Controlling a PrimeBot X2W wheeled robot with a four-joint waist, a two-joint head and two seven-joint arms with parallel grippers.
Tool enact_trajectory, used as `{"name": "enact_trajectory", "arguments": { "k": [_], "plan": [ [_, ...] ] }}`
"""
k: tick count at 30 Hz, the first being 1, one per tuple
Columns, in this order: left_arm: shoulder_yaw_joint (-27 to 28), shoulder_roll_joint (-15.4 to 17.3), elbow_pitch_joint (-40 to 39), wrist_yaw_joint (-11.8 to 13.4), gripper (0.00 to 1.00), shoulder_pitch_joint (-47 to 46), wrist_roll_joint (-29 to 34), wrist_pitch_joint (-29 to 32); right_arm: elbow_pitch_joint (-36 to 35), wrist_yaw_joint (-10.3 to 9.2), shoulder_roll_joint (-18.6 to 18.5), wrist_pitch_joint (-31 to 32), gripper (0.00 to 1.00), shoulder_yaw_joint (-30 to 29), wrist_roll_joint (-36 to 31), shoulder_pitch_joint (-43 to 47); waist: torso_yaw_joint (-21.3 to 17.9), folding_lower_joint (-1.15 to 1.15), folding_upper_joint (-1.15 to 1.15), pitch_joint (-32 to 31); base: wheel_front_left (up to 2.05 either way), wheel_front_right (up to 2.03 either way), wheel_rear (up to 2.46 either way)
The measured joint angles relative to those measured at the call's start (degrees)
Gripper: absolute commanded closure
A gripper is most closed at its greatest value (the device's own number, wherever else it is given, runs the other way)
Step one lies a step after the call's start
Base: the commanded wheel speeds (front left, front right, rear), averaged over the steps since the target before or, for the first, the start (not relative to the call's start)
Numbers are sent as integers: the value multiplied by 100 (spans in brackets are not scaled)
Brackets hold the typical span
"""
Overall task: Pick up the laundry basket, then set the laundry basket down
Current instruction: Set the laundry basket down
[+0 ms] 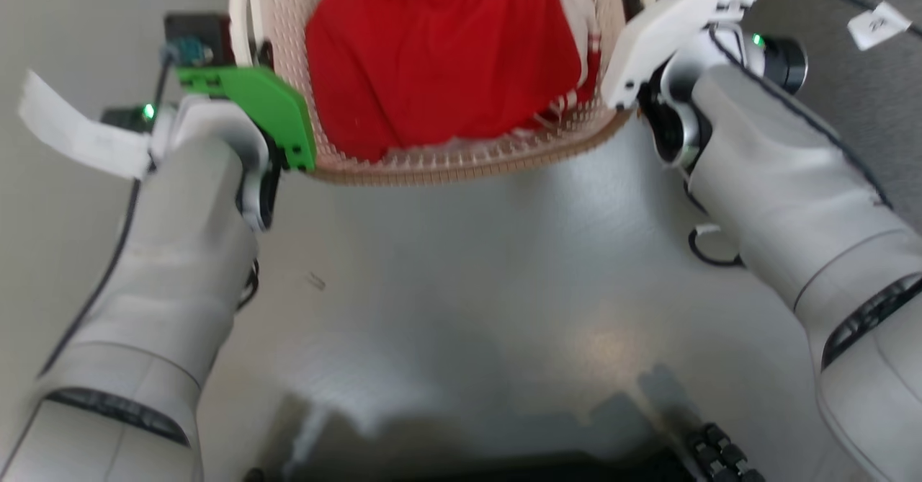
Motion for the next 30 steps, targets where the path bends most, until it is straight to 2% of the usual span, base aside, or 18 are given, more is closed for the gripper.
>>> {"name": "enact_trajectory", "arguments": {
  "k": [18,30],
  "plan": [
    [22,68,14,26,100,-784,190,-152,37,-2,-38,-170,100,-8,-107,-761,85,0,0,1314,0,0,0],
    [12,83,74,26,100,-1003,210,-495,14,0,-56,-428,100,21,-109,-888,94,-2,0,1715,0,0,0]
  ]
}}
